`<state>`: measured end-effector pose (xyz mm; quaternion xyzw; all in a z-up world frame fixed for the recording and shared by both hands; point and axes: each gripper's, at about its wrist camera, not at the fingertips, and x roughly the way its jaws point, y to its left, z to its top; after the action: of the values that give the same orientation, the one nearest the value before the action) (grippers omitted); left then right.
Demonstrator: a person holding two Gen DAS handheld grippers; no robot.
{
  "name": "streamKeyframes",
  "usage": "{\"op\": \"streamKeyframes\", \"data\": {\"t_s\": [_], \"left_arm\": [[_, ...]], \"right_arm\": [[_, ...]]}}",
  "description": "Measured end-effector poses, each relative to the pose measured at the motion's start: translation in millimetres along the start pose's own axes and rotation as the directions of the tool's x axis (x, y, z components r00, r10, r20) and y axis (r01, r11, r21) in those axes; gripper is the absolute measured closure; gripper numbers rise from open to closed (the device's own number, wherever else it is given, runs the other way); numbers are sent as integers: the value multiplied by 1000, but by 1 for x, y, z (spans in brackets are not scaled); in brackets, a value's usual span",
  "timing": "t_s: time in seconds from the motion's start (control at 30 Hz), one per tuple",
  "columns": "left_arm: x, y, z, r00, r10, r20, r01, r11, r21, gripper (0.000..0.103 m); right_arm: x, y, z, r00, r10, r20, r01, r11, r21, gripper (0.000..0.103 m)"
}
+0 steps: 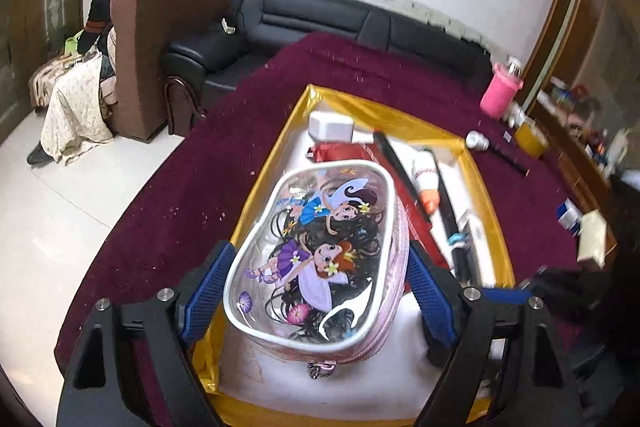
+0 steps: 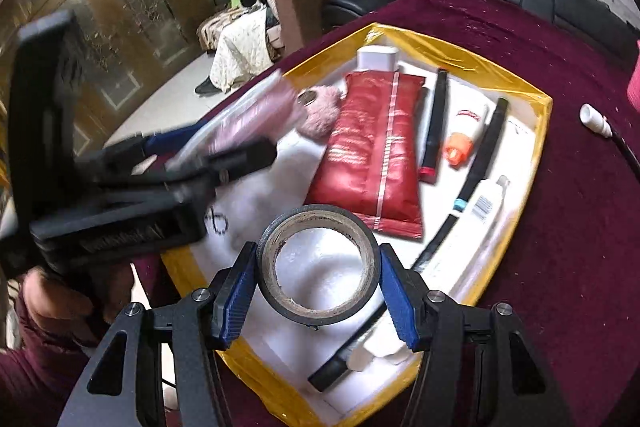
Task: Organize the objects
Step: 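Lower the cartoon pouch into the yellow box while the right tool carries the tape roll over it, then release the tape roll into the yellow box with the right tool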
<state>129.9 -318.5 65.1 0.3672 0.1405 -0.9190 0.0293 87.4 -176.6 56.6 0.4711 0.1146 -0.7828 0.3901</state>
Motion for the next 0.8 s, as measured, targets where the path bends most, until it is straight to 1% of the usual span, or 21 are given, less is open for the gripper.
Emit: {"op": "streamKeyframes", "data": {"t_s": [0.07, 0.17, 0.27, 0.3, 0.37, 0.4, 0.43, 0.53, 0.63, 0.7, 0.8], "left_arm": [[-9, 5, 3, 999, -13, 34, 13, 1000, -22, 18], [-27, 15, 7, 995, -26, 98, 33, 997, -68, 14], [-42, 22, 9, 989, -40, 143, 55, 993, -108, 10], [-45, 23, 10, 988, -45, 150, 62, 991, -115, 9], [-50, 22, 12, 986, -52, 158, 70, 991, -115, 8], [-51, 20, 13, 986, -52, 161, 70, 991, -110, 8], [-51, 17, 13, 985, -52, 162, 70, 992, -104, 8], [-51, 8, 13, 987, -58, 153, 72, 994, -83, 7], [-51, 0, 11, 987, -73, 141, 84, 994, -70, 7], [-52, -5, 11, 987, -79, 138, 88, 994, -61, 7], [-51, -17, 10, 989, -81, 125, 86, 996, -33, 7]], "right_arm": [[4, 7, -1, 1000, -7, -8, 7, 1000, -30, 38], [11, 18, -3, 1000, -26, -16, 25, 997, -73, 38], [15, 26, -4, 998, -53, -19, 50, 991, -123, 38], [15, 28, -5, 998, -65, -13, 63, 988, -138, 36], [12, 30, -5, 996, -87, 6, 86, 984, -155, 28], [8, 30, -4, 996, -91, 20, 93, 983, -158, 20], [4, 30, -5, 995, -91, 34, 96, 983, -156, 15], [-12, 24, -7, 993, -92, 76, 101, 986, -129, 12], [-32, 8, -11, 986, -112, 120, 123, 989, -83, 10], [-46, -12, -17, 981, -131, 144, 137, 990, -30, 9], [-65, -47, -30, 974, -162, 156, 153, 986, 65, 8]]}}
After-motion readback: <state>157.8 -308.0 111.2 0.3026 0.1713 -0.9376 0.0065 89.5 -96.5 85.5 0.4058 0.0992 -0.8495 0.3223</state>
